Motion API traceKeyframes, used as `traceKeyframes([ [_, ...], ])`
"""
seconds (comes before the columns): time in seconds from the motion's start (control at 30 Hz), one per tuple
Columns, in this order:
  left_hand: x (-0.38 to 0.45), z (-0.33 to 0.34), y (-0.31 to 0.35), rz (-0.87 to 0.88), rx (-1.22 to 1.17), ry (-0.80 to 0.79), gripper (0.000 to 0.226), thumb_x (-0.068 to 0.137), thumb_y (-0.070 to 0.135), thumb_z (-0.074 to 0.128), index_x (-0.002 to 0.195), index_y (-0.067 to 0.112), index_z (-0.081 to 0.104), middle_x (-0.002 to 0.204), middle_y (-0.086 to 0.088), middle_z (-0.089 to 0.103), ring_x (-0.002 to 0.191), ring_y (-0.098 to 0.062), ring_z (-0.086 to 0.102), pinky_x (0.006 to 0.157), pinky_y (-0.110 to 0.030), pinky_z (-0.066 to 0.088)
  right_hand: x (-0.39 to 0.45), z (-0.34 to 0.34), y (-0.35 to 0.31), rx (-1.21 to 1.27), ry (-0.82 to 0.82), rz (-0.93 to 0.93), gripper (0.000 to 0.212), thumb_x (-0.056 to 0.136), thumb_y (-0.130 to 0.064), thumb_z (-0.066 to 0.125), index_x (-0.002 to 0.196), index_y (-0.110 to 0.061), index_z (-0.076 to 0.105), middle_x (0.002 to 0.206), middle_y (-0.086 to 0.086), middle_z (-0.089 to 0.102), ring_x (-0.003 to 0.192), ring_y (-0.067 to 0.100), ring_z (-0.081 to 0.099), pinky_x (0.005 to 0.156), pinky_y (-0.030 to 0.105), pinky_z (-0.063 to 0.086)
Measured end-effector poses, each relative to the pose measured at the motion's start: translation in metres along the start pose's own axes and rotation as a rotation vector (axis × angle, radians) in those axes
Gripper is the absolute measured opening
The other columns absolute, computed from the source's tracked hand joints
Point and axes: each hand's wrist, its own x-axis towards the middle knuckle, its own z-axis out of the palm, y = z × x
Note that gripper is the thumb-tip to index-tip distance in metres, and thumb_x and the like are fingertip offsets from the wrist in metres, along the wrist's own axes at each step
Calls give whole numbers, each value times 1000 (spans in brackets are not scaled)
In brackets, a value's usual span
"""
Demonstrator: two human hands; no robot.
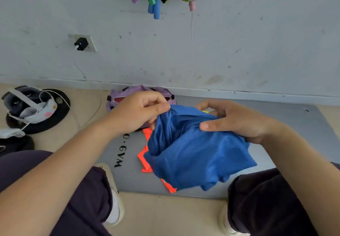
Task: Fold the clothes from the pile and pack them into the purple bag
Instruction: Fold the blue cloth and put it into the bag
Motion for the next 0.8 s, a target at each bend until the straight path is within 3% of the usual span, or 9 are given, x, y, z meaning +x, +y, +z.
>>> traceKeyframes([
  [0.1, -3, -3, -3, -1, -23, 59, 21, 97, 33, 56, 78, 27, 64, 76, 3, 50, 74, -8, 44, 73, -26, 36, -2, -3, -3, -157, 35, 1, 41, 77, -37, 76, 115, -34, 60, 104, 11, 73, 88, 26, 72, 72, 31, 56],
  [0.2, -3, 3, 1, -60, -117, 108, 40, 104, 26, 45, 73, 40, 67, 70, 20, 56, 66, 4, 47, 66, -15, 37, -2, 0, -4, -344, 91, -20, 46, 76, -52, 73, 100, -13, 68, 89, 17, 69, 77, 19, 67, 70, 32, 52],
  [0.27, -2, 4, 2, -85, -79, 146, 35, 102, 31, 49, 72, 39, 66, 71, 22, 60, 68, 3, 50, 71, -20, 38, -2, 1, -6, -377, 155, -26, 53, 75, -55, 73, 85, -4, 67, 72, 14, 59, 66, 14, 56, 63, 29, 45],
  [0.33, -3, 1, 2, -118, -53, 143, 24, 89, 51, 59, 80, 30, 64, 76, 8, 59, 73, -8, 50, 74, -29, 37, -3, 0, -7, -354, 249, -75, 59, 75, -58, 74, 82, -1, 64, 72, 8, 55, 67, 14, 53, 67, 32, 44],
  [0.43, -4, -9, 2, -173, 209, -45, 54, 58, 75, 67, 87, 29, 67, 76, 1, 66, 70, -7, 56, 68, -27, 44, -2, -1, -8, -311, 381, -158, 65, 75, -60, 71, 80, 3, 60, 71, 9, 50, 68, 16, 47, 68, 34, 39],
  [0.5, -7, -11, 4, -241, 340, -127, 71, 51, 80, 73, 80, 15, 67, 69, 1, 62, 65, -10, 57, 66, -30, 43, -3, 0, -8, -332, 390, -164, 61, 74, -60, 73, 75, -1, 57, 66, 5, 44, 62, 15, 40, 60, 30, 32],
  [0.6, -7, -17, 2, -218, 65, 33, 47, 61, 62, 75, 85, 22, 77, 87, 7, 76, 84, -12, 72, 80, -28, 53, -7, -4, -10, -544, 250, -9, 55, 67, -64, 77, 75, -11, 63, 63, 9, 49, 58, 11, 46, 57, 28, 35],
  [0.7, -3, -20, 4, -197, -285, 166, 27, 71, 45, 71, 88, 26, 79, 97, 3, 77, 91, -11, 72, 75, -22, 55, -12, -11, -8, -745, 159, 159, 45, 70, -62, 76, 74, -18, 67, 67, 4, 64, 61, 8, 58, 63, 29, 45],
  [0.8, -1, -16, 2, -207, -316, 218, 35, 73, 49, 79, 95, 22, 74, 99, 3, 77, 93, -12, 72, 80, -29, 55, -15, -10, -9, -516, 178, 58, 31, 82, -55, 62, 84, -26, 72, 83, -5, 74, 79, 8, 70, 71, 26, 52],
])
